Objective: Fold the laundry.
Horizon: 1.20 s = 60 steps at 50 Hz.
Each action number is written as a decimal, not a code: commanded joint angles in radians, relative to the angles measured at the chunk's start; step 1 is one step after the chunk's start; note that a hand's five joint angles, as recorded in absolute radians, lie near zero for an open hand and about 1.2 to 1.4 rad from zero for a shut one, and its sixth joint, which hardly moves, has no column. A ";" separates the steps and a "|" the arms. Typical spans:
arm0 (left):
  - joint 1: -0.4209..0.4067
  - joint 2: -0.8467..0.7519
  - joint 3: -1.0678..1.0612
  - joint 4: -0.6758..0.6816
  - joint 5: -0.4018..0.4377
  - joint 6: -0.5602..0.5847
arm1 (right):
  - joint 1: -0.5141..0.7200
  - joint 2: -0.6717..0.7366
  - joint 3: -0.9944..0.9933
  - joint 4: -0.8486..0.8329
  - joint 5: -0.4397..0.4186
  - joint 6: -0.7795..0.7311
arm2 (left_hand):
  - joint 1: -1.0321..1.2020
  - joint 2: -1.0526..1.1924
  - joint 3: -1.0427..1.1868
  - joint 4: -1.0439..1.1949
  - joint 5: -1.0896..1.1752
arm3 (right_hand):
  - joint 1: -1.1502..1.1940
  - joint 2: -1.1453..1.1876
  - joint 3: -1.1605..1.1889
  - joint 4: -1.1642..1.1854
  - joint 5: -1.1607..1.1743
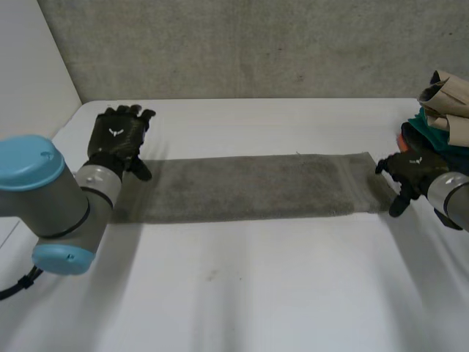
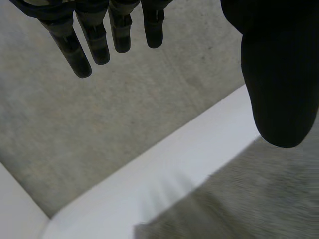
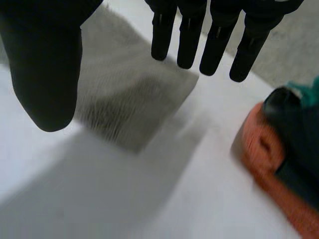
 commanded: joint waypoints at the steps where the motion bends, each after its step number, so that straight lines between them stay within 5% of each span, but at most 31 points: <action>1: -0.002 -0.006 -0.029 0.001 0.020 -0.017 | -0.008 0.093 -0.015 -0.063 -0.006 -0.073 | -0.025 -0.034 -0.041 -0.030 -0.048 | 0.161 0.178 0.160 0.158 0.150; 4: -0.003 -0.006 -0.029 0.001 0.020 -0.017 | -0.008 0.119 -0.031 -0.075 -0.006 -0.073 | -0.025 -0.034 -0.041 -0.030 -0.048 | 0.254 0.271 0.253 0.251 0.243; 5: -0.003 -0.006 -0.029 0.001 0.019 -0.017 | -0.008 0.127 -0.040 -0.081 -0.005 -0.072 | -0.025 -0.034 -0.041 -0.030 -0.048 | 0.781 0.798 0.780 0.778 0.770; 6: -0.003 -0.004 -0.029 0.001 0.019 -0.017 | -0.010 0.129 -0.041 -0.087 -0.003 -0.070 | -0.025 -0.034 -0.041 -0.030 -0.048 | 0.953 0.970 0.953 0.951 0.943; 18: -0.003 0.074 -0.066 -0.001 0.016 -0.022 | -0.175 -0.023 0.066 -0.133 0.026 -0.096 | -0.025 -0.034 -0.041 -0.030 -0.048 | 0.955 0.972 0.955 0.953 0.944; 28: 0.009 0.149 -0.130 -0.001 0.016 -0.022 | -0.297 -0.069 0.040 -0.107 0.075 -0.378 | -0.025 -0.034 -0.041 -0.030 -0.048 | 0.955 0.972 0.955 0.953 0.944; 36: 0.011 0.195 -0.138 -0.002 0.014 -0.023 | -0.001 -0.154 -0.001 -0.179 0.006 -0.099 | -0.025 -0.034 -0.041 -0.030 -0.048 | 0.955 0.972 0.955 0.953 0.944; 41: 0.011 0.220 -0.141 -0.002 0.013 -0.023 | 0.252 -0.155 -0.003 -0.299 -0.067 -0.062 | -0.025 -0.034 -0.041 -0.030 -0.048 | 0.955 0.972 0.955 0.953 0.944; 50: 0.003 0.218 -0.146 -0.001 0.011 -0.023 | 0.657 0.100 -0.109 -0.549 -0.161 -0.050 | -0.025 -0.034 -0.041 -0.030 -0.048 | 0.955 0.972 0.955 0.953 0.944; 55: -0.003 0.195 -0.135 0.004 0.011 -0.023 | 0.711 0.244 -0.155 -0.531 -0.149 -0.056 | -0.025 -0.034 -0.041 -0.030 -0.048 | 0.955 0.972 0.955 0.953 0.944; 56: -0.003 0.184 -0.132 0.004 0.011 -0.023 | 0.714 0.253 -0.155 -0.528 -0.143 -0.056 | -0.025 -0.034 -0.041 -0.030 -0.048 | 0.712 0.729 0.712 0.710 0.701; 57: -0.005 0.174 -0.129 0.004 0.010 -0.022 | 0.719 0.245 -0.147 -0.522 -0.117 -0.053 | -0.025 -0.034 -0.041 -0.030 -0.048 | 0.024 0.041 0.023 0.021 0.013; 58: -0.009 0.160 -0.123 0.004 0.010 -0.022 | 0.722 0.238 -0.144 -0.520 -0.098 -0.053 | -0.025 -0.034 -0.041 -0.030 -0.048 | -0.251 -0.234 -0.251 -0.253 -0.261; 60: -0.020 0.149 -0.114 0.004 0.010 -0.022 | 0.711 0.212 -0.132 -0.515 -0.057 -0.052 | -0.025 -0.034 -0.041 -0.030 -0.048 | -0.267 -0.250 -0.267 -0.269 -0.277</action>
